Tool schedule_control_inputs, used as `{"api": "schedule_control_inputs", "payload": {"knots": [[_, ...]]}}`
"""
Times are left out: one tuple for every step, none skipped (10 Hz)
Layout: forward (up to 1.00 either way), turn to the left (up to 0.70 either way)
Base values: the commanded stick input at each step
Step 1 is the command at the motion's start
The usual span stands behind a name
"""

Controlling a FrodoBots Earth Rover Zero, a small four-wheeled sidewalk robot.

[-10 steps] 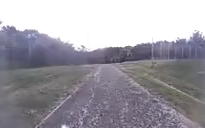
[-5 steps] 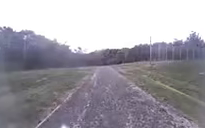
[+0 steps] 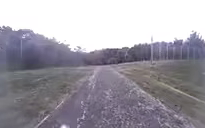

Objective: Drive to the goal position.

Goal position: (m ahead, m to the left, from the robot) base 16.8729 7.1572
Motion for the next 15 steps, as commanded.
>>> {"api": "schedule_control_inputs", "payload": {"knots": [[0.70, -0.13], [0.70, 0.00], [0.70, 0.00], [0.70, 0.00], [0.70, -0.05], [0.70, -0.10], [0.70, 0.00], [0.70, 0.00], [0.70, -0.09], [0.70, -0.11], [0.70, -0.13], [0.70, 0.00], [0.70, 0.00], [0.70, -0.01], [0.70, -0.05]]}}
